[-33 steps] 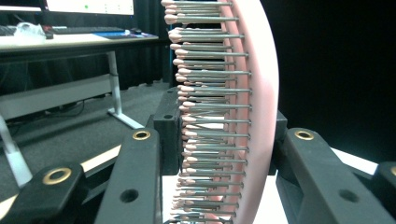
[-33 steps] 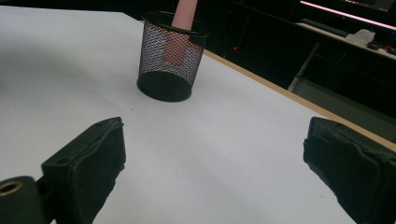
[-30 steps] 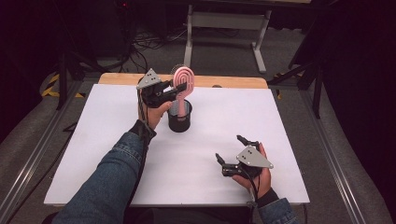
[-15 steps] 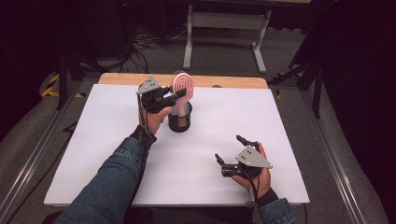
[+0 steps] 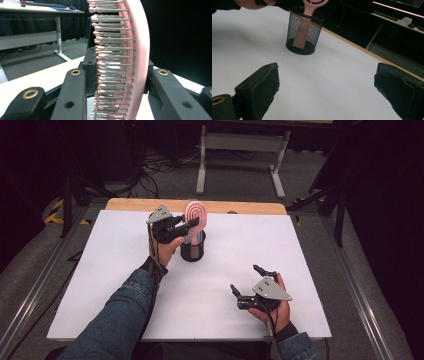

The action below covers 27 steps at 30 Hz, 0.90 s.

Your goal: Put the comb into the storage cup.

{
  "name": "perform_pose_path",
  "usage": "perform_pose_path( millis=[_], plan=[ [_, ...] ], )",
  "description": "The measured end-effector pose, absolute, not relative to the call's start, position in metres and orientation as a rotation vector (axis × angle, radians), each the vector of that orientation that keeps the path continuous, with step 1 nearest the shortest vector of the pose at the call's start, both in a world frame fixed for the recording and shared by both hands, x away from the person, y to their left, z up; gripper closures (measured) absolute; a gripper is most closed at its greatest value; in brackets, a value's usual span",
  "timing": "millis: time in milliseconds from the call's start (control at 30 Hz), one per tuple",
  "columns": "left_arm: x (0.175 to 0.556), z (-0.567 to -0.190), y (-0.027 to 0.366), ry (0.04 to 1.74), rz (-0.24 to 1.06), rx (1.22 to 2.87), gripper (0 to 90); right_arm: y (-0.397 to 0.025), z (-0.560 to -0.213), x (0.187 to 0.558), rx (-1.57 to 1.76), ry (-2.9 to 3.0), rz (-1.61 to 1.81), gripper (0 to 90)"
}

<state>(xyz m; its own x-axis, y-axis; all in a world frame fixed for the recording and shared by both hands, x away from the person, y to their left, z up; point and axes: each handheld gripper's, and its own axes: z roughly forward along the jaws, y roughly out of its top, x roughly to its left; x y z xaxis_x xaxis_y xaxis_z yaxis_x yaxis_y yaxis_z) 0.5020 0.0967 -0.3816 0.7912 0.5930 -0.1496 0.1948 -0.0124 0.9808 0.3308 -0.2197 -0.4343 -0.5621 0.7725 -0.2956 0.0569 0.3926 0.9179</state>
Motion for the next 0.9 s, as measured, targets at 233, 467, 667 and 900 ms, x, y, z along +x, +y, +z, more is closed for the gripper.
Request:
perform_pose_path(
  millis=[233, 467, 667, 900],
  plan=[
    [0.502, -0.385, 0.102, 0.66, 0.355, 1.555, 63.0, -0.218, -0.436, 0.332, 0.71, 1.918, 1.209, 6.8],
    [0.507, -0.384, 0.105, 0.682, 0.381, 1.562, 62.3, -0.219, -0.436, 0.332, 0.718, 1.91, 1.194, 7.1],
    [0.509, -0.386, 0.106, 0.728, 0.434, 1.58, 60.8, -0.217, -0.438, 0.333, 0.712, 1.926, 1.179, 7.1],
    [0.512, -0.388, 0.111, 0.78, 0.477, 1.601, 57.9, -0.217, -0.439, 0.334, 0.714, 1.924, 1.163, 7.2]
  ],
)
